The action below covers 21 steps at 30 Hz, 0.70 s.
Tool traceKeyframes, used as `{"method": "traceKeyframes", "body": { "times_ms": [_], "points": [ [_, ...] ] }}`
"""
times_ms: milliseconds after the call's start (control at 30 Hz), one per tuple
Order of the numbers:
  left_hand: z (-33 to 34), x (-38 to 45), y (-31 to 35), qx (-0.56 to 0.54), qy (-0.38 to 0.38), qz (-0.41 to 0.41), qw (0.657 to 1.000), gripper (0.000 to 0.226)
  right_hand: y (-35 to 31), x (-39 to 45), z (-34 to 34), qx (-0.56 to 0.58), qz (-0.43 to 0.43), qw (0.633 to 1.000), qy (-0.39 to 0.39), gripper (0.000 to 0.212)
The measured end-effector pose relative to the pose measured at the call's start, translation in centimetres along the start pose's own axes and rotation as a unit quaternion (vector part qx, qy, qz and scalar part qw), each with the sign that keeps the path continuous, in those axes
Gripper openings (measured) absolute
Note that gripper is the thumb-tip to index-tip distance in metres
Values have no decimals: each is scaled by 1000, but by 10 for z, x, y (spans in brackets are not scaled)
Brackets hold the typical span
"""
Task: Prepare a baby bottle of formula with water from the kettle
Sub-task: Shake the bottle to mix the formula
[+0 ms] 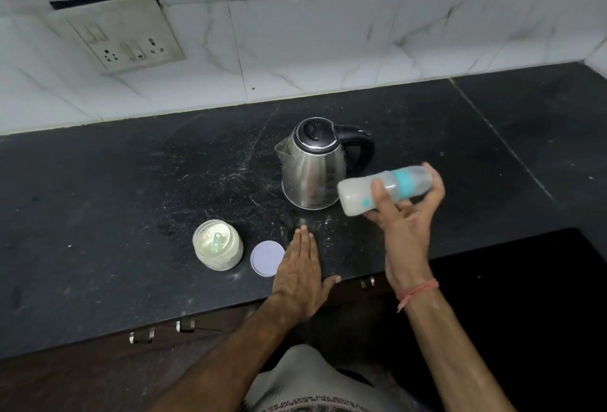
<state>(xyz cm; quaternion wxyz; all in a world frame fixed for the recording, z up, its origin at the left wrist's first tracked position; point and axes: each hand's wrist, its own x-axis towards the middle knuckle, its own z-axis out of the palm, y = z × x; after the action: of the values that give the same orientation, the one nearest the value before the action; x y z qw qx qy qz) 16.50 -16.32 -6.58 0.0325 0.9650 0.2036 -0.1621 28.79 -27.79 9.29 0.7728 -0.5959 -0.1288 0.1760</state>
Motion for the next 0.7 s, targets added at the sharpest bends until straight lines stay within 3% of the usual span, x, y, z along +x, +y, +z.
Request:
{"method": "traceKeyframes", "body": {
  "times_ms": [133, 233, 333, 433, 533, 633, 700],
  "points": [
    [-1, -1, 0, 9, -6, 1, 1000, 110, -4, -9, 1, -45, 24, 994, -98, 87],
    [-1, 0, -1, 9, -9, 0, 1000, 110, -3, -9, -4, -8, 31, 999, -27, 83],
    [-3, -2, 0, 14, -4, 2, 1000, 111, 0, -13, -4, -46, 29, 995, -85, 89],
    [3, 1, -1, 21, -7, 5, 1000, 110, 4, -12, -7, -1, 36, 999, -5, 84],
    [9, 3, -1, 32, 7, 6, 999, 112, 7, -18, -4, -41, 46, 994, -87, 88],
    [8, 4, -1, 11, -3, 3, 1000, 111, 8, -17, -7, -6, 50, 999, -11, 83],
    [8, 3, -1, 7, 14, 1, 1000, 110, 7, -16, -6, -37, 66, 994, -78, 85]
  ]
}}
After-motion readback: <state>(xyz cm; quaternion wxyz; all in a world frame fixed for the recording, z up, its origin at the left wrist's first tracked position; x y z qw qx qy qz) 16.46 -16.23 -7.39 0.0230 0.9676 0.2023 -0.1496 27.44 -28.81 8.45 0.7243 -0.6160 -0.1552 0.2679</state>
